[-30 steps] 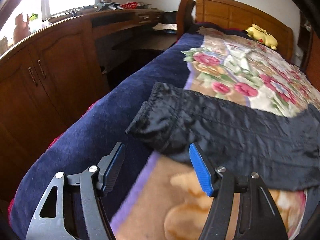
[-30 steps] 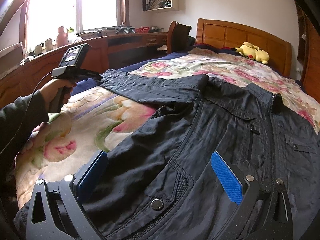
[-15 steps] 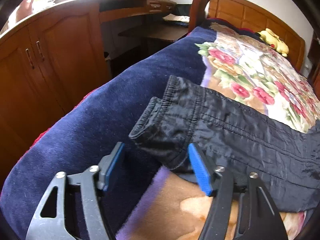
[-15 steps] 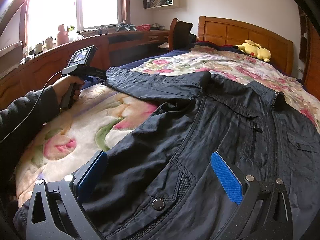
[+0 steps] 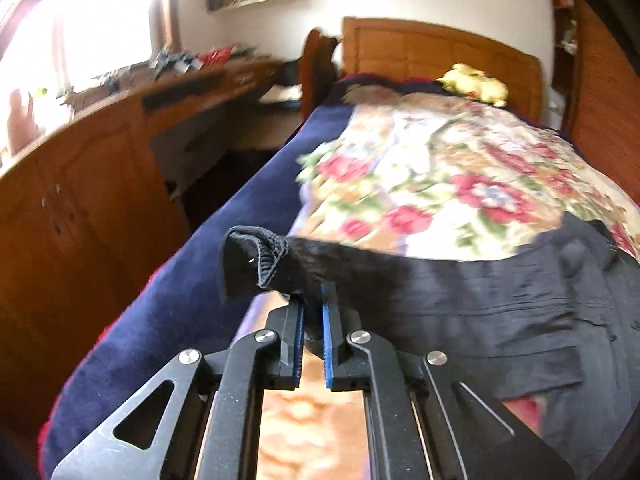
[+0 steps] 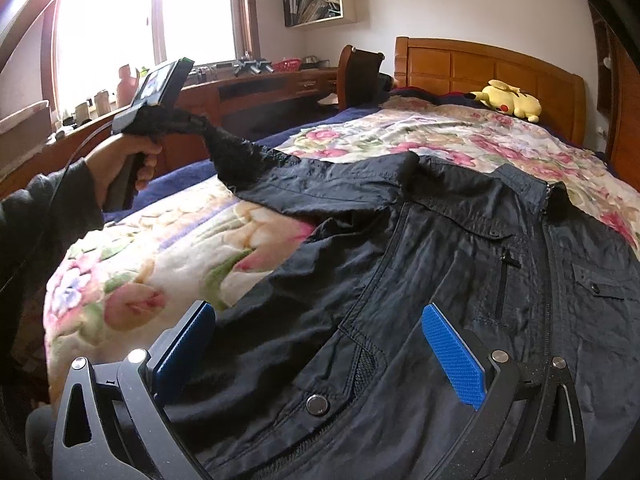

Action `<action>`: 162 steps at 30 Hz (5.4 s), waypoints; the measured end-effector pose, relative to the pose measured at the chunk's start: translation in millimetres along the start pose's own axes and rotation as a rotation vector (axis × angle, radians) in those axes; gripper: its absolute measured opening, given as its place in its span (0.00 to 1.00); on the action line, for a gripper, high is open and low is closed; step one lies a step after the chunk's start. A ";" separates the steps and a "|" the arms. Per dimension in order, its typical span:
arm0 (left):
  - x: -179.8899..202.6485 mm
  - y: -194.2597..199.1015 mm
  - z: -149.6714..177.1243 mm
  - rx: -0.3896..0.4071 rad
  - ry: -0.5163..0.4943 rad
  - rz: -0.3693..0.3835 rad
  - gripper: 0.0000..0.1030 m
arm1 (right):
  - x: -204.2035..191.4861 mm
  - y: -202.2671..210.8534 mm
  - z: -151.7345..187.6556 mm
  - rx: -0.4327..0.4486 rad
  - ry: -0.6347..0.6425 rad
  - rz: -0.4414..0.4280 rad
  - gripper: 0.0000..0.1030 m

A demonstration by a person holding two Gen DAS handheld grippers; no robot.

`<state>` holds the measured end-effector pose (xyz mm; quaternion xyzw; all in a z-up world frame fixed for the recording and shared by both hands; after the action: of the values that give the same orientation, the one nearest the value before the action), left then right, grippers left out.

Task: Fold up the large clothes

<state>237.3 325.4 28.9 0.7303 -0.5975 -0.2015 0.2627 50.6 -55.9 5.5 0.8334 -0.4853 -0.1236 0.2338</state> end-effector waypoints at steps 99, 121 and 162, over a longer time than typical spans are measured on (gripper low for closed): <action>200.6 152.2 185.0 0.132 -0.246 0.270 0.77 | 54.6 4.6 6.7 -0.119 0.003 -0.005 0.10; 201.3 165.2 184.6 0.157 -0.262 0.321 0.77 | 89.6 92.5 13.0 0.096 -0.087 0.169 0.02; 266.2 173.1 184.5 0.162 -0.278 0.450 0.77 | 119.1 131.6 38.8 0.050 -0.140 0.323 0.60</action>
<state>46.8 12.9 -1.9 0.5633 -0.7892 -0.1877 0.1570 -5.7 -224.8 41.7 0.7394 -0.6309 -0.1300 0.1956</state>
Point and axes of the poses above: each gripper's, at about its wrist camera, not at the fingertips, and y roughly against the way its jaws point, x to its right, z to its underside, the point moved 2 cm from there along -y, roughly the way its jaws point, and after that the axes turned 6 degrees about z, right-handed, at the moved point
